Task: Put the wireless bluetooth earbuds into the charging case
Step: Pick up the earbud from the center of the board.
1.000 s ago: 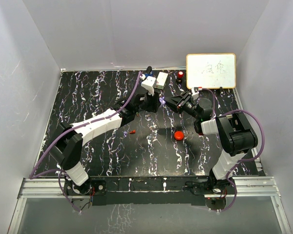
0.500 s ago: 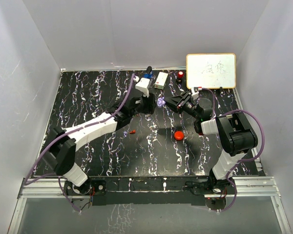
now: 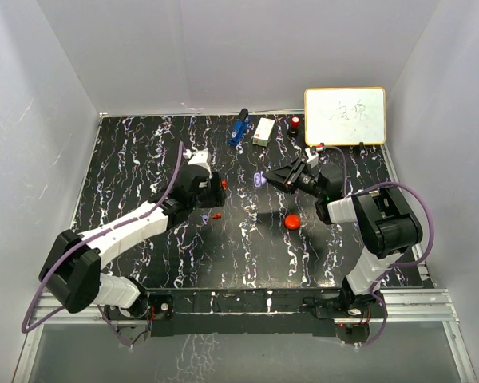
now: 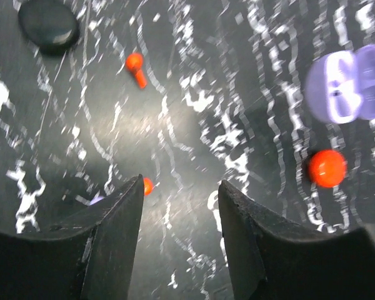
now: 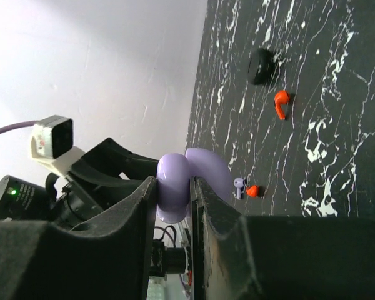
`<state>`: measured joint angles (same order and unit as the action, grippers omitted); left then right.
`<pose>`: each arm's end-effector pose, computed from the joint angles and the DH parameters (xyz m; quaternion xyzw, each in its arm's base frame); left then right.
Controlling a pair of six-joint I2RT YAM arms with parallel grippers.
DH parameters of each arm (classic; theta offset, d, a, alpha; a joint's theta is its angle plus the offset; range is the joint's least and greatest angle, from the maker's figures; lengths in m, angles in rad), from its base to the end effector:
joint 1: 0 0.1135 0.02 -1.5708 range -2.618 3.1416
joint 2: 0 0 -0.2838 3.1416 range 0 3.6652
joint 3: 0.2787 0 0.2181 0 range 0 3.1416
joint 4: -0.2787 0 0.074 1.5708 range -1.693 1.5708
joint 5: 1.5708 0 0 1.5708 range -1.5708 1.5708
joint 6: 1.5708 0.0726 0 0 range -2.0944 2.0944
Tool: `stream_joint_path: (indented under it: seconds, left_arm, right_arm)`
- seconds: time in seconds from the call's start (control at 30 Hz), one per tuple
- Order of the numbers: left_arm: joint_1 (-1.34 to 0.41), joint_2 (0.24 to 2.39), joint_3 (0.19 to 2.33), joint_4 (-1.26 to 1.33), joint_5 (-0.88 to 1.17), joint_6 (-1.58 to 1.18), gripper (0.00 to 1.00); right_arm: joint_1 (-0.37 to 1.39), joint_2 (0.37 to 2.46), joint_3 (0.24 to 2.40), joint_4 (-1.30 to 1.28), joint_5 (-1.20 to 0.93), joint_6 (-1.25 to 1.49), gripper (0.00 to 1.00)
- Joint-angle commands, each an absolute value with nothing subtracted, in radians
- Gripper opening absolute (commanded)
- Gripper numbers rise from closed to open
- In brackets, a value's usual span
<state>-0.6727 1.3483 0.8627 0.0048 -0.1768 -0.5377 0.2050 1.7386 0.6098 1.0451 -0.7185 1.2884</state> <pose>0.2424 -0.1768 0.2782 0.0118 0.8529 -0.2317 0.4676 0.3227 0.1159 0.2187 0.1514 0.7131 0.6203 0.2893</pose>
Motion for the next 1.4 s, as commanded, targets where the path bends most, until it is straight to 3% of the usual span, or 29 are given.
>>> stream_joint_path:
  seconds: [0.0, 0.57, 1.37]
  left_arm:
    - [-0.677, 1.334, 0.843, -0.136, -0.247, -0.561, 0.49]
    - [-0.675, 1.48, 0.808, -0.197, -0.356, -0.544, 0.45]
    - [-0.669, 1.575, 0.787, -0.126, -0.329, -0.539, 0.42]
  right_arm:
    - [0.225, 1.669, 0.601, 1.019, -0.734, 1.2, 0.0]
    - [0.227, 1.692, 0.592, 1.058, -0.75, 1.216, 0.0]
    - [0.227, 1.694, 0.6, 1.052, -0.752, 1.218, 0.0]
